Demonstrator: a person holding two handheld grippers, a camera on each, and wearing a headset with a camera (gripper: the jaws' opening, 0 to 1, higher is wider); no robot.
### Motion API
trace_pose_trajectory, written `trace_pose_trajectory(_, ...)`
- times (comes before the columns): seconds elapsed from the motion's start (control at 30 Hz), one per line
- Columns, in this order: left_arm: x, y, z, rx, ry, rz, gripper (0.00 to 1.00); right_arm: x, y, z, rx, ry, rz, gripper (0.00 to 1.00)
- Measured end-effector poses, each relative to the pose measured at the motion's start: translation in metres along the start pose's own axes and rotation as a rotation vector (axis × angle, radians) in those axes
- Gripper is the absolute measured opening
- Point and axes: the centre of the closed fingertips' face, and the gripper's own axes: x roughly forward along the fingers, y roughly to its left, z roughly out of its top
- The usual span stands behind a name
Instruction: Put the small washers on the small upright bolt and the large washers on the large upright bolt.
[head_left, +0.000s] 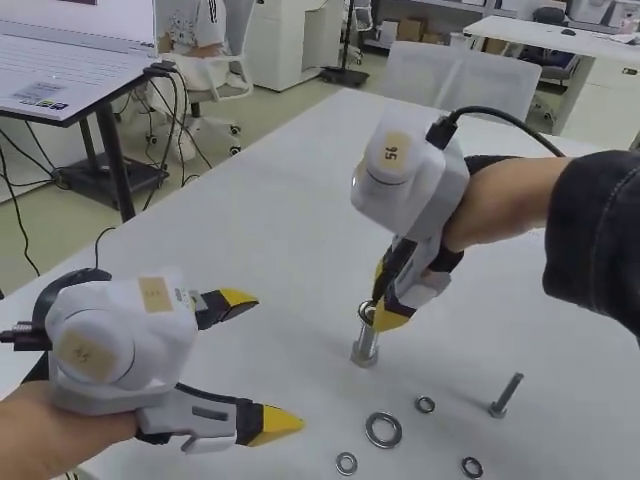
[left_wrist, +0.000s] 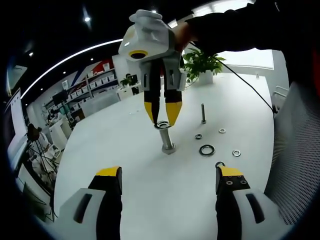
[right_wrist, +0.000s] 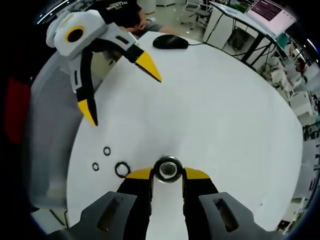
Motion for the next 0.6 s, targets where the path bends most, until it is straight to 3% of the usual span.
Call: trace_pose_trajectory(0.6, 0.001, 0.002, -0.002, -0.008, 0.004, 0.002, 0.75, 0.021, -0.002, -0.006, 0.014, 0.021, 0.031, 0.23)
